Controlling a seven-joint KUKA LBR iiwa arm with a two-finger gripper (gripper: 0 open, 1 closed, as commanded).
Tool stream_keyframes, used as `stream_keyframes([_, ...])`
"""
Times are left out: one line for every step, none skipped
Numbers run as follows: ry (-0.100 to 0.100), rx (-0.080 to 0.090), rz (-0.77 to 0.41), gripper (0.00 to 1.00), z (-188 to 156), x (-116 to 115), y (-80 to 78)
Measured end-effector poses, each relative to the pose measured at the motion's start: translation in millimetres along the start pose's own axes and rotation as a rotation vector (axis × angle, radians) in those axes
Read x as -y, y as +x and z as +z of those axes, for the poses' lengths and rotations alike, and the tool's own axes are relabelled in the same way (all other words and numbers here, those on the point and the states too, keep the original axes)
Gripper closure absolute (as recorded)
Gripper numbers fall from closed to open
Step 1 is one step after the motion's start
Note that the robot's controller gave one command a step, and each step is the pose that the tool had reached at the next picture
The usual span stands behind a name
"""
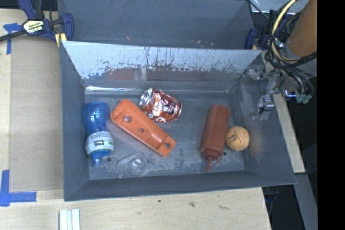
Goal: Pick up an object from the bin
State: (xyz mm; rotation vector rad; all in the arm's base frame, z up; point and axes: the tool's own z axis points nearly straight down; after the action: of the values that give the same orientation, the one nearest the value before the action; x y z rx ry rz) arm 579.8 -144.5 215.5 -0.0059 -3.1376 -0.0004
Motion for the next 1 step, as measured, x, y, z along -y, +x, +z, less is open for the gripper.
stream_keyframes([0.001,0.008,-0.003,0.00,-5.3,-0.8,-1.4])
